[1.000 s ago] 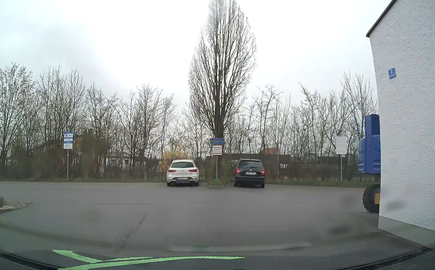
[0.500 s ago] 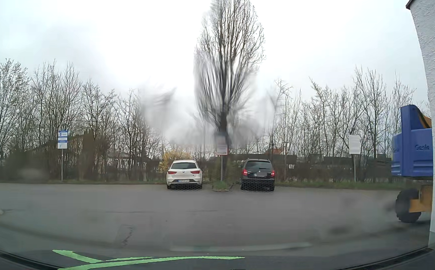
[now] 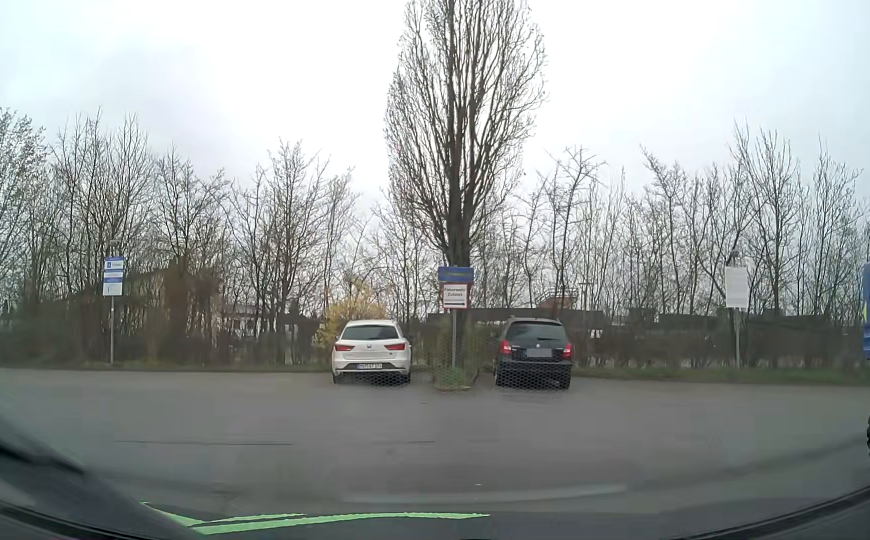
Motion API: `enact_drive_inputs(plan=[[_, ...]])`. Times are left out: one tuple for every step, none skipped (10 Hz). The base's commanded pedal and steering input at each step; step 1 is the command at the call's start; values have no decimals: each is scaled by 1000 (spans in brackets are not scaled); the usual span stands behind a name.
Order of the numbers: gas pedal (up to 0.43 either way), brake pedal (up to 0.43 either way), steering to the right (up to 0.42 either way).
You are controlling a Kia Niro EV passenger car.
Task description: Follow the waypoints while adhering to traffic rules and regulations
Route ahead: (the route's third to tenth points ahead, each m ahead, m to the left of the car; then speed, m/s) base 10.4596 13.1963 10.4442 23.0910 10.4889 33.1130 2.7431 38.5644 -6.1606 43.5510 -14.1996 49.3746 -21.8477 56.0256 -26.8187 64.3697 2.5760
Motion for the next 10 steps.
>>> enact_drive_inputs(plan=[[0,207,-37],[0,207,-38],[0,207,-39],[0,207,-39],[0,201,-39],[0,201,-39],[0,195,-40],[0,183,-41],[0,183,-43],[0,177,-45]])
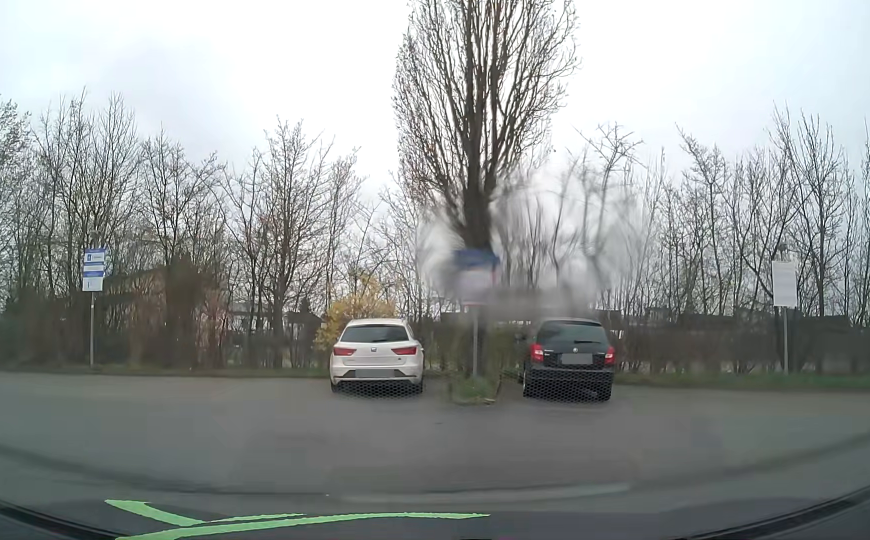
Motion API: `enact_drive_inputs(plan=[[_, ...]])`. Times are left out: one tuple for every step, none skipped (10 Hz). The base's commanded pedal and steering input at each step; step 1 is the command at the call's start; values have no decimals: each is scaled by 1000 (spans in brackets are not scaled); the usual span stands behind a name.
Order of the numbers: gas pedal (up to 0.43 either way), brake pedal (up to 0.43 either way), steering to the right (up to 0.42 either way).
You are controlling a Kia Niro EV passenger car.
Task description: Follow the waypoints while adhering to traffic rules and regulations
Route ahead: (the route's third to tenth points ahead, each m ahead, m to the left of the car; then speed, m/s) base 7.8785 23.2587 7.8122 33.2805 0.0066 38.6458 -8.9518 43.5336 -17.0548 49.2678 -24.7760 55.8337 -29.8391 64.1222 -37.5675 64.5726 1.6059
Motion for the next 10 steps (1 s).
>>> enact_drive_inputs(plan=[[0,171,-47],[0,177,-51],[0,177,-55],[0,177,-59],[0,177,-62],[0,177,-64],[0,177,-66],[0,177,-67],[0,171,-68],[0,159,-68]])
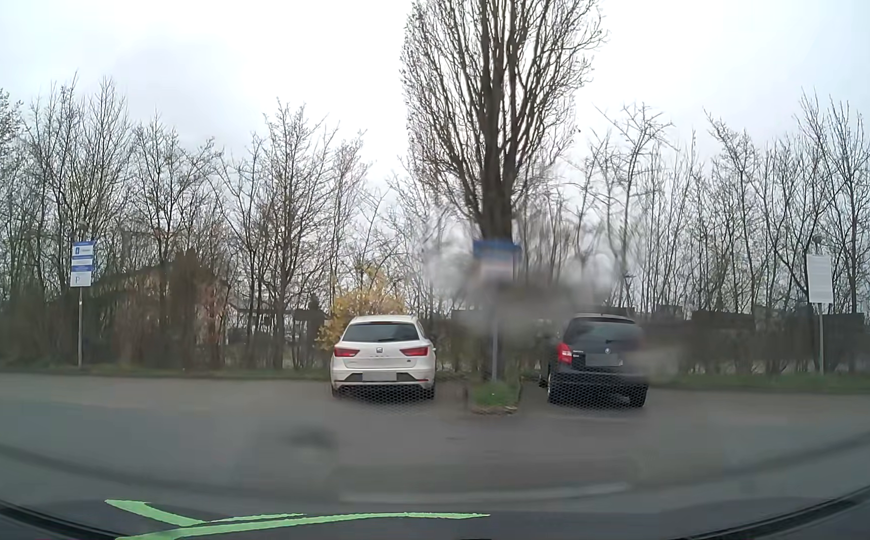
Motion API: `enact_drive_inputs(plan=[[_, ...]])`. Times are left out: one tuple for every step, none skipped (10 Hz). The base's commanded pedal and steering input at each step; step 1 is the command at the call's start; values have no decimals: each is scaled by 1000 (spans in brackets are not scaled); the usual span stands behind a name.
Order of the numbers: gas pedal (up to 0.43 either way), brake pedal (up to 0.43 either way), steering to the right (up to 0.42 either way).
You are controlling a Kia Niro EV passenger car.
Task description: Follow the waypoints while adhering to traffic rules and regulations
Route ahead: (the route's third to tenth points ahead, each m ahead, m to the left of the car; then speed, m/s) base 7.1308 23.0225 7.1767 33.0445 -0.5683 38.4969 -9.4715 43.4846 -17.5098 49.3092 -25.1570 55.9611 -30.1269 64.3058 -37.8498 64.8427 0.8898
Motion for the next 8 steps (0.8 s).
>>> enact_drive_inputs(plan=[[0,122,-69],[0,98,-72],[0,30,-74],[0,0,-75],[0,0,-75],[0,0,-75],[0,0,-77],[0,0,-78]])
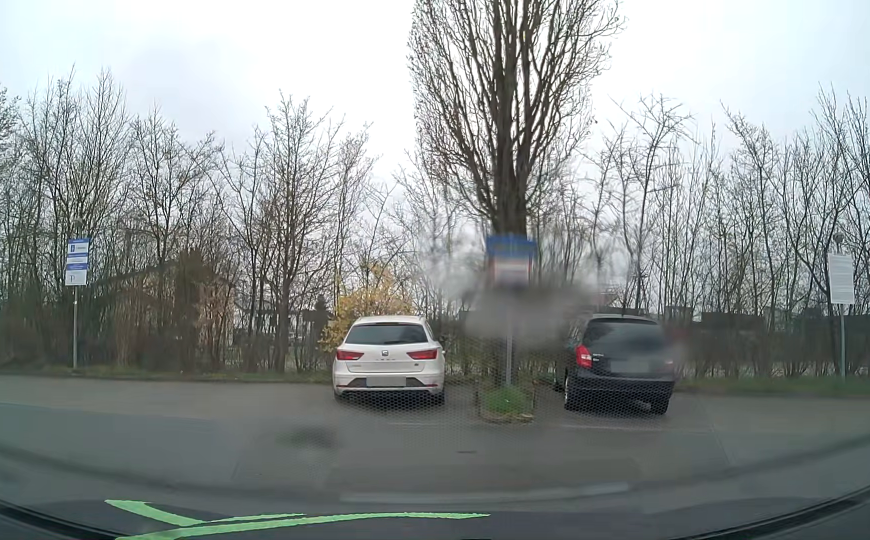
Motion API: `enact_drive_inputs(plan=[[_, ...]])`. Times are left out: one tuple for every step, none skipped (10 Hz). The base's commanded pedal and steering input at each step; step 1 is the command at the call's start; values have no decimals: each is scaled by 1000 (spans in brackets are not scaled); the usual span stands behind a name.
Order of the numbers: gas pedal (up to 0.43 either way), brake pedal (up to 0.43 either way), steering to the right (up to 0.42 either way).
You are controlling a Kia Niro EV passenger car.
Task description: Follow the waypoints while adhering to traffic rules and regulations
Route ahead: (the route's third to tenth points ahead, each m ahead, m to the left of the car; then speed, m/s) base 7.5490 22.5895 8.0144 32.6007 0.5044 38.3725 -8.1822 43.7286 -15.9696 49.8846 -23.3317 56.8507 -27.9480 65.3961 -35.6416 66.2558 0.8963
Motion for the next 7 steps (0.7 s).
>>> enact_drive_inputs(plan=[[0,0,-86],[39,0,-106],[79,0,-135],[98,0,-183],[150,0,-242],[177,0,-286],[177,0,-331]])
